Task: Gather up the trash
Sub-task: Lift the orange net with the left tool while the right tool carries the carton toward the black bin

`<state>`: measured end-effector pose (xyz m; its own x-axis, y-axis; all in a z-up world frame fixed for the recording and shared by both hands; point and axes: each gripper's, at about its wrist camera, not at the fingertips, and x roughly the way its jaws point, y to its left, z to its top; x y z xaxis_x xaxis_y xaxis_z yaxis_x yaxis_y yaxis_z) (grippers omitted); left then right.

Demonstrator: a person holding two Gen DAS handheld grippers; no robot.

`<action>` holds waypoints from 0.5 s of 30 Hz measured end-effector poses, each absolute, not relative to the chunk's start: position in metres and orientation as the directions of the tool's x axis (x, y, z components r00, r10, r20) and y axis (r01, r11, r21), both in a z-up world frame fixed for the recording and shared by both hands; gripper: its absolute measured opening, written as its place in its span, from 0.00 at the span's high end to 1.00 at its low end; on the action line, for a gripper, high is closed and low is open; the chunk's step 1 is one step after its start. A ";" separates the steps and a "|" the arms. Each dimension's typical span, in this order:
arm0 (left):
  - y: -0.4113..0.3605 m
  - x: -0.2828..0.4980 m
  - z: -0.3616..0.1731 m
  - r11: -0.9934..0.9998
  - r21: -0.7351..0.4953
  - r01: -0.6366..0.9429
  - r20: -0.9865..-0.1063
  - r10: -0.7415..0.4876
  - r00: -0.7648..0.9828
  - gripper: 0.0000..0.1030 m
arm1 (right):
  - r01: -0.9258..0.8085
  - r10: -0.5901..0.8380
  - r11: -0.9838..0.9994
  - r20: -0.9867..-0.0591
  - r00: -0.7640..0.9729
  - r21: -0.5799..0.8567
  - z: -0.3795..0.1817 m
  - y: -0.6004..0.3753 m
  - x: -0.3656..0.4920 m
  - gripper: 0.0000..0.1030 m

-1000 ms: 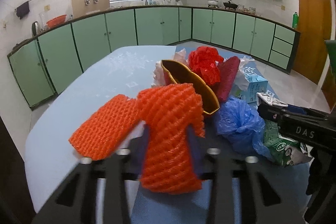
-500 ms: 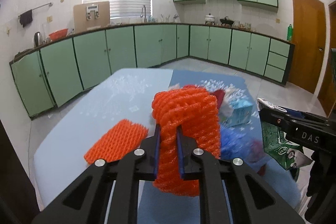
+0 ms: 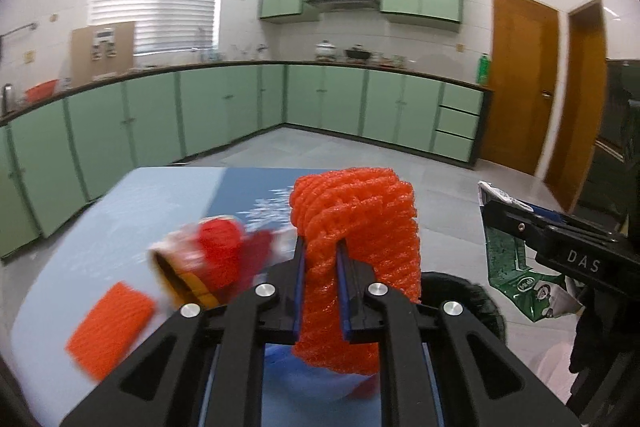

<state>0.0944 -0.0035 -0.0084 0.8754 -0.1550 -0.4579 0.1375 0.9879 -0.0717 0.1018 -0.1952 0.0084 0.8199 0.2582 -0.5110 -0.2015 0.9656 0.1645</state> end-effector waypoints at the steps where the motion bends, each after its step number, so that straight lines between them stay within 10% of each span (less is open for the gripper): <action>1: -0.011 0.099 -0.009 0.986 -0.072 0.152 -0.459 -0.168 0.873 0.87 | -0.178 0.236 0.971 -0.512 0.826 0.160 0.006 -0.206 0.105 0.51; 15: -0.130 0.175 -0.054 0.937 -0.095 0.336 -0.534 -0.333 0.777 0.87 | 0.030 0.056 0.990 -0.578 0.814 0.138 -0.055 -0.318 0.152 0.51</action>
